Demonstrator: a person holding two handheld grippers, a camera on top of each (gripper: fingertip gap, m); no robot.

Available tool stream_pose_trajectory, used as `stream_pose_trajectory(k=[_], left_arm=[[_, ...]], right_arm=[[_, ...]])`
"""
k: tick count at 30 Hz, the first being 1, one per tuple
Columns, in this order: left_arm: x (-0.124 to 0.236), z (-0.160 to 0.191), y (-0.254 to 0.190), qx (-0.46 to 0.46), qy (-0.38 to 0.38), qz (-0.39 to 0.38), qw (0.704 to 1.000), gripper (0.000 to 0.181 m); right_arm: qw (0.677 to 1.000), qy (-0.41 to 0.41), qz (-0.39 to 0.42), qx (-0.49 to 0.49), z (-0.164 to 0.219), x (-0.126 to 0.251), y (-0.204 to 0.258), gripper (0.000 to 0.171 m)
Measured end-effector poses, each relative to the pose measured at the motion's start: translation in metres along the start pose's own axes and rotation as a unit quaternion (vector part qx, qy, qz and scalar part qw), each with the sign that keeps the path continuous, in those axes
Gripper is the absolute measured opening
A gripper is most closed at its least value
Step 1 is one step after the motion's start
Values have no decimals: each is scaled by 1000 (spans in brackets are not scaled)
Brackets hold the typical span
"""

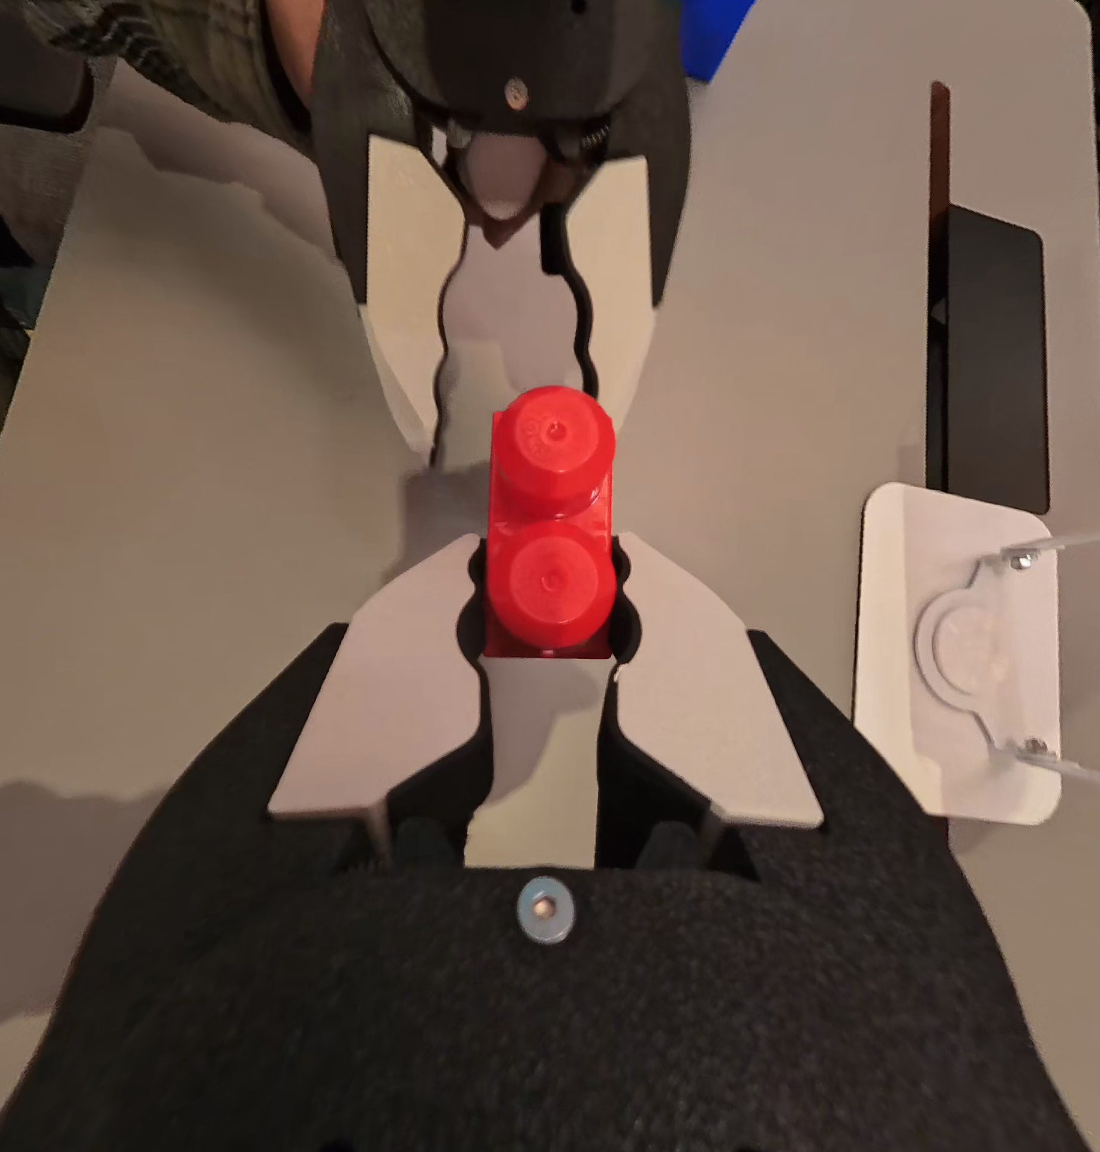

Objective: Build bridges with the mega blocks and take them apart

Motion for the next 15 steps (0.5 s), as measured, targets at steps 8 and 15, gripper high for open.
stream_pose_trajectory(k=[8, 15], left_arm=[[21, 11, -3, 35, -36, 2, 999, 66], [45, 22, -6, 66, -63, 1, 996, 66]], right_arm=[[997, 2, 51, -49, 46, 71, 7, 36], [989, 4, 99, -106, 103, 147, 19, 36]])
Point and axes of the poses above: each gripper's, where its closed fingertips meet, x back along the fingers, z out of its underside, y = z × x across the jaws, the point moved 1 cm from there along x, back along the fingers, and after that the axes turned 12 degrees about -z, right-handed, at the moved point
